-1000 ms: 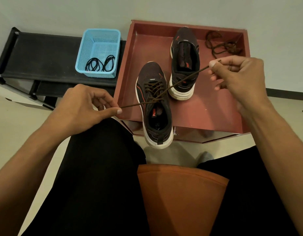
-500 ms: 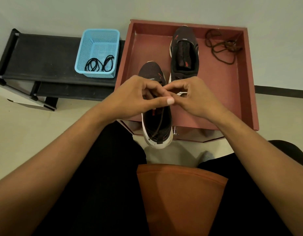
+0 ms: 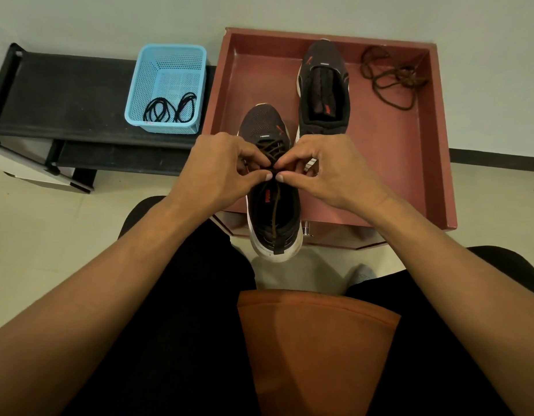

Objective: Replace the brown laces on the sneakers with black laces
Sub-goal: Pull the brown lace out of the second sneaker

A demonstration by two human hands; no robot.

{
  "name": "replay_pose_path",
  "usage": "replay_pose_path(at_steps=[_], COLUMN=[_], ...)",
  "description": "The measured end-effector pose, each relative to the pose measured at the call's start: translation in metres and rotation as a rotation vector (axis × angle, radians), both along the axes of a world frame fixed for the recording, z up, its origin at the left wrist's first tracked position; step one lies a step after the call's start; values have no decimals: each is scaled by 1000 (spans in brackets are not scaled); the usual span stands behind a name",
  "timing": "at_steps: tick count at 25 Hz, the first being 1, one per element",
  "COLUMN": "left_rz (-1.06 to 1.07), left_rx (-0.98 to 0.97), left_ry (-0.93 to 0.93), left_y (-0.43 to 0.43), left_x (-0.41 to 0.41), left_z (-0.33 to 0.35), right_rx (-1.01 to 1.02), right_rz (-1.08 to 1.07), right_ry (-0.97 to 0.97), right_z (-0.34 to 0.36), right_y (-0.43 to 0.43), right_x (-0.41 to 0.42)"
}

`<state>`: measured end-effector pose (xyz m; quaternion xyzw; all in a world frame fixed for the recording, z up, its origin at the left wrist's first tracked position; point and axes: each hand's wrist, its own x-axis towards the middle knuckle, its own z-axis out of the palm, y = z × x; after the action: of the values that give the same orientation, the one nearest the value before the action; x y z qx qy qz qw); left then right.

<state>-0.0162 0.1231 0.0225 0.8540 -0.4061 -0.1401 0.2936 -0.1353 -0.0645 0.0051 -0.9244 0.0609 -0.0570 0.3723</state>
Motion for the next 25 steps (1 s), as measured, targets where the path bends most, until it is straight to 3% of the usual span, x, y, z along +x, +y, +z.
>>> replay_pose_path(at_steps=[5,11,15,20,23,25], left_rz=[-25,226,278,498,620,624], left_rx=[11,134,93,-81,-112,-85], left_ry=[-57,78,140,260,245,105], left_y=[1,5,7,17,23,26], left_x=[-1,-5,1,19,32,36], left_z=[4,4,11,12,5,1], right_rx=[6,4,112,275,168,34], right_rz=[15,-105,-236,-411,-521,-610], right_ry=[-1,89,55,21,52,97], right_z=[2,6,12,19,21,26], right_y=[1,-4,-8,-29,-39,-44], right_x=[0,-8,-8,-17,-23,-27])
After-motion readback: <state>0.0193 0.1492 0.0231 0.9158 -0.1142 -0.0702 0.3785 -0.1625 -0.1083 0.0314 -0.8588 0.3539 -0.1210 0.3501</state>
